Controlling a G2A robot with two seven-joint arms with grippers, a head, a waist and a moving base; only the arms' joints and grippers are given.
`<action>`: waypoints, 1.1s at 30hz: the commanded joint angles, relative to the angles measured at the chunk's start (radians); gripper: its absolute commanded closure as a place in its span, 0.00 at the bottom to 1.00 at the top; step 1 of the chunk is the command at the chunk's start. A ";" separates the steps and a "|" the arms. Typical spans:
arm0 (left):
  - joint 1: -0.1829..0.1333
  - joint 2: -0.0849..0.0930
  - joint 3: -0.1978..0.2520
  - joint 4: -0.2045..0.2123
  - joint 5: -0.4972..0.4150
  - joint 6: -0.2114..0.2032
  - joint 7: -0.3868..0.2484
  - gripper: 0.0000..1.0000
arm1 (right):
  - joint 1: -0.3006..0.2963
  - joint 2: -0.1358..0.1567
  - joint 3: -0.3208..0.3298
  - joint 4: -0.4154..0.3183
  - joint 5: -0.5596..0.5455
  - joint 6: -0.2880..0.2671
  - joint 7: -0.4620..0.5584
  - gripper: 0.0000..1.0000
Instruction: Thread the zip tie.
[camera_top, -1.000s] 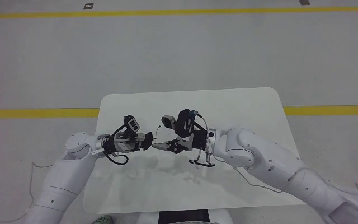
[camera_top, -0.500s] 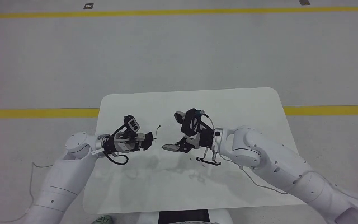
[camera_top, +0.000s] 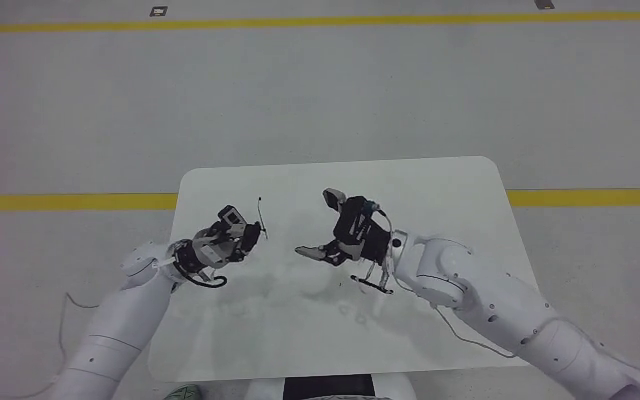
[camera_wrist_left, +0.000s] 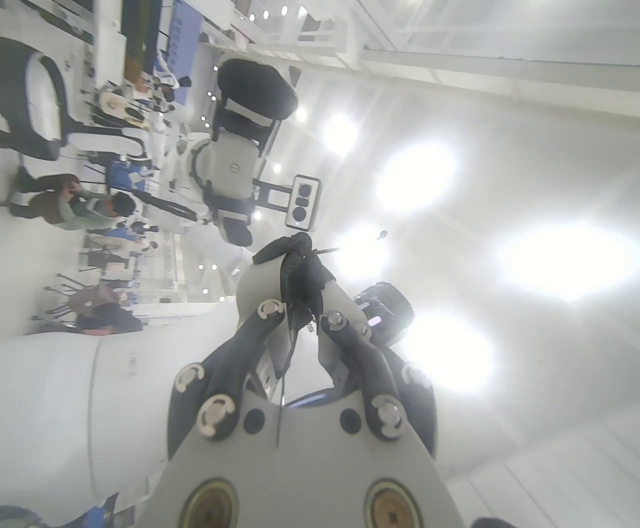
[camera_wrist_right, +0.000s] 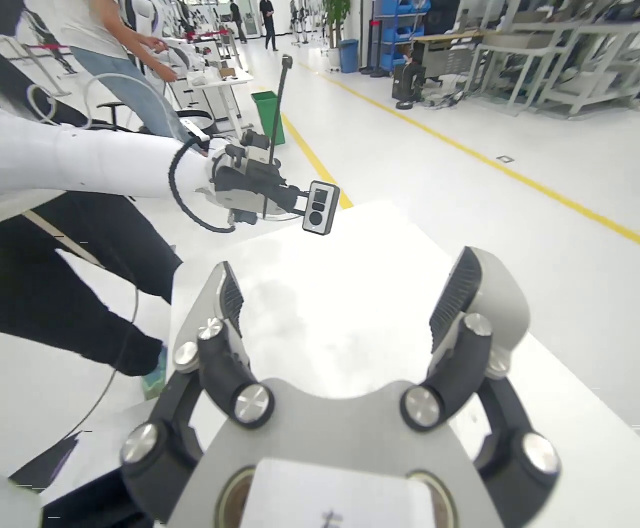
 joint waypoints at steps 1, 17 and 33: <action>-0.003 -0.005 0.008 0.014 -0.049 0.013 0.002 1.00 | -0.017 -0.004 -0.001 -0.002 -0.084 0.048 -0.039 0.00; -0.004 -0.024 0.040 0.023 -0.180 0.041 0.118 1.00 | -0.053 -0.019 0.002 -0.007 -0.226 0.127 -0.116 0.00; -0.011 -0.059 0.107 -0.012 -0.343 0.050 0.294 1.00 | -0.044 -0.073 -0.036 0.000 -0.337 0.167 -0.064 0.00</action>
